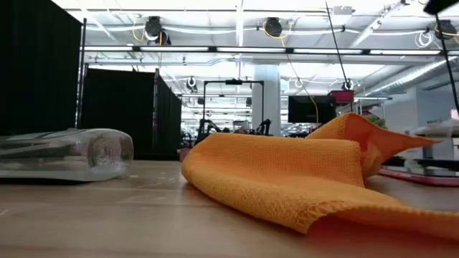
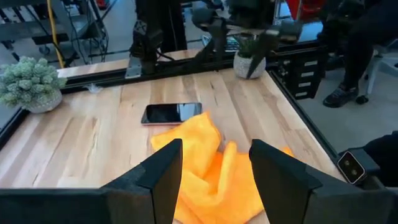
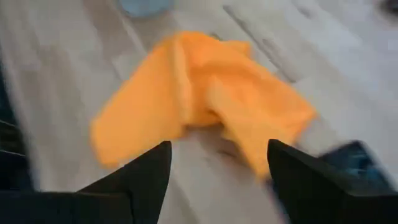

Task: Apply microfiber cloth
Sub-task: Move the microfiber cloth to the top of the cellphone, then adjust the spray bottle

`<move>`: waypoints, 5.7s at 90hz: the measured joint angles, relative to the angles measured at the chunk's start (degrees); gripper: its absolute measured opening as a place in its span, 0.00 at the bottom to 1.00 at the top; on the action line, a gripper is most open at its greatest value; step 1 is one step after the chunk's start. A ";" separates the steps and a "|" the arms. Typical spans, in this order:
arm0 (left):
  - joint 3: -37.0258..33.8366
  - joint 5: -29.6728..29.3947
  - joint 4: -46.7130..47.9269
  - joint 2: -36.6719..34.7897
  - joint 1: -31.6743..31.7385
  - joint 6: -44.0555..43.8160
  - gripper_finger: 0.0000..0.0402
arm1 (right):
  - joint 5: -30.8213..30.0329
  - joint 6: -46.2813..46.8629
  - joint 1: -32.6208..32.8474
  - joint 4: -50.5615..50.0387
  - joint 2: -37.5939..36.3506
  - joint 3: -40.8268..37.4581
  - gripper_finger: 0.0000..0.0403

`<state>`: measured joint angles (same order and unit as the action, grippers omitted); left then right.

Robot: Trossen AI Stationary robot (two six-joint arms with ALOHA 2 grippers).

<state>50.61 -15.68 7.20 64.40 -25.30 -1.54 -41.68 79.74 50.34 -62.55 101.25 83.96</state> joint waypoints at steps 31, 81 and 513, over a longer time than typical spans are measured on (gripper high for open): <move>-0.02 2.56 1.86 0.13 -0.74 -2.96 0.43 | 14.94 -26.86 -20.65 14.95 8.10 -0.02 0.61; -0.02 2.34 3.98 0.13 -2.21 -5.25 0.43 | 26.40 -43.64 -32.45 12.74 14.39 -0.46 0.04; -14.47 -4.13 39.58 8.92 -43.04 -76.19 0.43 | 16.25 -41.85 -22.66 33.48 22.81 12.74 0.61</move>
<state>36.14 -19.81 46.78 73.32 -68.34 -77.73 -25.43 37.89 27.68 -29.07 124.06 96.71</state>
